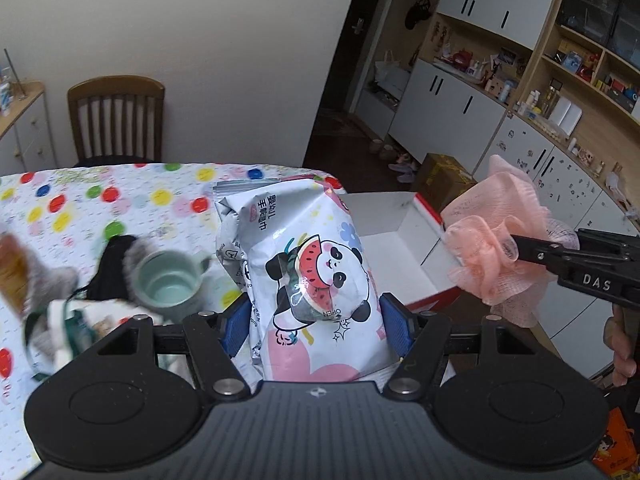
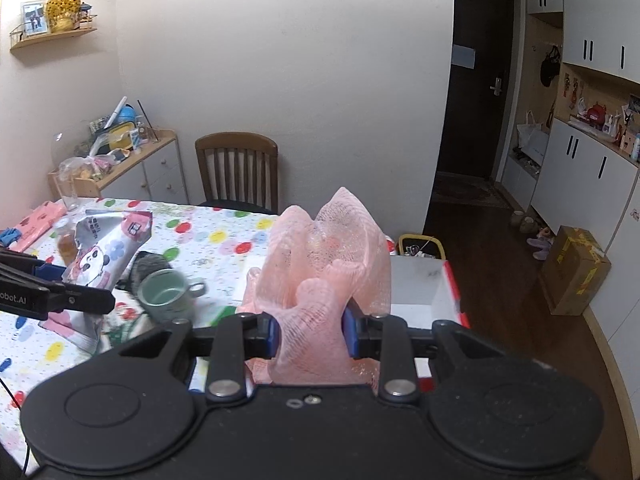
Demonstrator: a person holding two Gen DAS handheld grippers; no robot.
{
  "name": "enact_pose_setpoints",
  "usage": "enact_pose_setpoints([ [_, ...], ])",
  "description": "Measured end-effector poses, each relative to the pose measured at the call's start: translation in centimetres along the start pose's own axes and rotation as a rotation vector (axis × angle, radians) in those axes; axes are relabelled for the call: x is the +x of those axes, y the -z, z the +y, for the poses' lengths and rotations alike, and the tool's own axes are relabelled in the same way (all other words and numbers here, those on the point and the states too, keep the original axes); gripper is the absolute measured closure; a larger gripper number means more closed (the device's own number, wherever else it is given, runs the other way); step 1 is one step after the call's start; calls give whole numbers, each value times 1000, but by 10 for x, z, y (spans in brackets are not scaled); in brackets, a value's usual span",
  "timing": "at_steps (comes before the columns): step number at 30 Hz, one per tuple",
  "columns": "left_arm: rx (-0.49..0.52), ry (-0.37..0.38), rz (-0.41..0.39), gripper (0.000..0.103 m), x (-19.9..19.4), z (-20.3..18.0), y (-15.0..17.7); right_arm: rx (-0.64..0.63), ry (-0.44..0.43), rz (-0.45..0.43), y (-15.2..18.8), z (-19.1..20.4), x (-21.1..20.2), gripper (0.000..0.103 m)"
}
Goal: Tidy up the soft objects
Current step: 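Carry the pink puff and panda bag with both tools over the red shoebox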
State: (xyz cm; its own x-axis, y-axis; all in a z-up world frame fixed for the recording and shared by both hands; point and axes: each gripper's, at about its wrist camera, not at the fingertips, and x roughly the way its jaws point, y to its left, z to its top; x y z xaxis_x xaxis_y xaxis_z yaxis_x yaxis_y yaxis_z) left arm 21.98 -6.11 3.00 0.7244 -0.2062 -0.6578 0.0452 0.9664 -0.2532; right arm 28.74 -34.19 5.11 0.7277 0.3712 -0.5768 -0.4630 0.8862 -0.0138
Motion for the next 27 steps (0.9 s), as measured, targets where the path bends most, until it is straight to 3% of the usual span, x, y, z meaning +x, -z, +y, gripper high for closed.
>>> enact_pose_setpoints([
  [10, 10, -15, 58, 35, 90, -61, -34, -9, -10, 53, -9, -63, 59, 73],
  [18, 14, -61, 114, 35, 160, -84, -55, -55, -13, 104, -11, -88, 108, 73],
  [27, 5, -92, 203, 35, 234, -97, -55, -116, -30, 173, -7, -106, 162, 73],
])
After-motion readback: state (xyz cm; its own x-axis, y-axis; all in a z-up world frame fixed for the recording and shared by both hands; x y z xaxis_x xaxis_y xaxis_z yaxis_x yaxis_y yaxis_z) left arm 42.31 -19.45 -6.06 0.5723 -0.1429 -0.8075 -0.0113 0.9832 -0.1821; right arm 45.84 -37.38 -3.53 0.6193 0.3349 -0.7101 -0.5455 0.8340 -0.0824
